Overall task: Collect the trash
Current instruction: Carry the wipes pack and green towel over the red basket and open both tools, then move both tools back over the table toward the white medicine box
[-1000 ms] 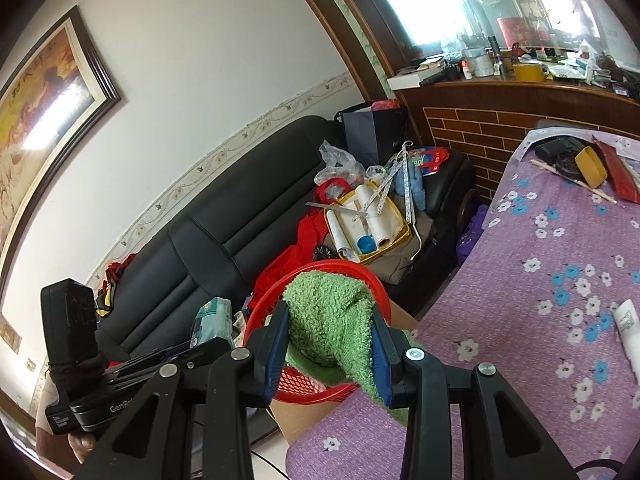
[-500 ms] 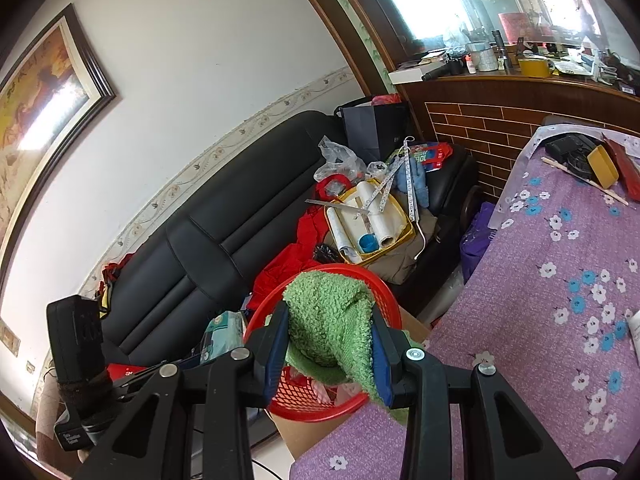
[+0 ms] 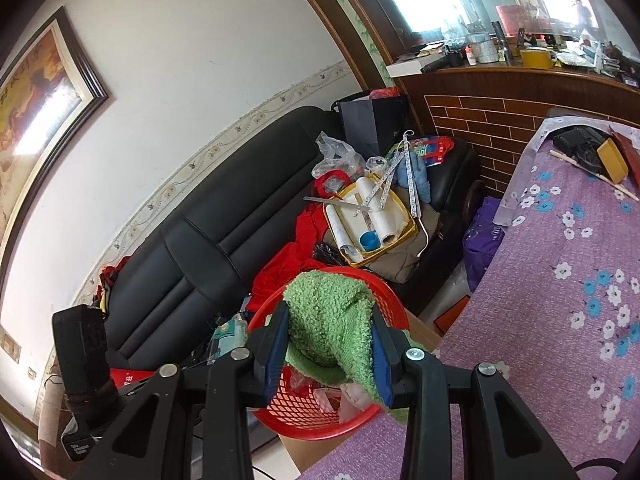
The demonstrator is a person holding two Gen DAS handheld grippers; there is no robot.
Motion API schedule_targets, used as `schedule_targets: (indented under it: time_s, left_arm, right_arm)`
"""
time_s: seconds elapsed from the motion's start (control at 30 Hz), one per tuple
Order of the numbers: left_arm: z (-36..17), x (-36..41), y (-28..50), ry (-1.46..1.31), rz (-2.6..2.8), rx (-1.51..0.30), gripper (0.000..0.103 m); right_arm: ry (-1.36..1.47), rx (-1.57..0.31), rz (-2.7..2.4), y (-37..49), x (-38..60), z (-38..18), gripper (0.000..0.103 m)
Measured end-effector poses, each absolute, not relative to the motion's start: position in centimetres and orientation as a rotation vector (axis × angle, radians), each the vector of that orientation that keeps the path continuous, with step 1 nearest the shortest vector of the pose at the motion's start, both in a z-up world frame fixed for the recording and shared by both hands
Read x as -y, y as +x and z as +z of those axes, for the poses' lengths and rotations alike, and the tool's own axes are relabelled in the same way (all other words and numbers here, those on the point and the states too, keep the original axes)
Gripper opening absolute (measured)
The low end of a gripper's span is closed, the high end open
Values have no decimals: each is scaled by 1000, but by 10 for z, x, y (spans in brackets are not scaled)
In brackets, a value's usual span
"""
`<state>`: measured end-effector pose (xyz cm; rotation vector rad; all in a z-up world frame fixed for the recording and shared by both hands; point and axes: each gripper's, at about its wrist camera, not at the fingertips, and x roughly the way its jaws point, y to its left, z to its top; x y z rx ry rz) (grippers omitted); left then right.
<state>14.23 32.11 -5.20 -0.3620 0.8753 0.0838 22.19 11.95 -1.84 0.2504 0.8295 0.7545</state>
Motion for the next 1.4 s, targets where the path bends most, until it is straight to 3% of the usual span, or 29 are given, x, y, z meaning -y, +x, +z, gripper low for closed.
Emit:
schedule_targets:
  time_s: [0.37,0.43,0.47,0.53,0.7,0.8,1.4]
  left_arm:
    - [-71,-309,156,-318,87,-933,37]
    - [-75,-307,159,-301,108,-950,40]
    - [-76,-306,159,-301,111,-952,43]
    - [-81,-305,161,-300,116,-969,49]
    - [-86,-299,163,-305,109,-1001,54]
    - [-83,-292,160,-293,120,-992,68]
    - [-16,-145,135,-256,-131,-883,68]
  right_arm:
    - [249,-857,758,234,-137,-31,40]
    - [255,-866,771,237,-145,-38,44]
    - [256,-871,774,238,-147,-39,45]
    - [266,-885,778,242,-152,-45,58]
    - [331,-898,788,246,-137,-45,63]
    - [362,-882,778,243,-120,-37,63]
    - [445,-711,648,169,54,16,71]
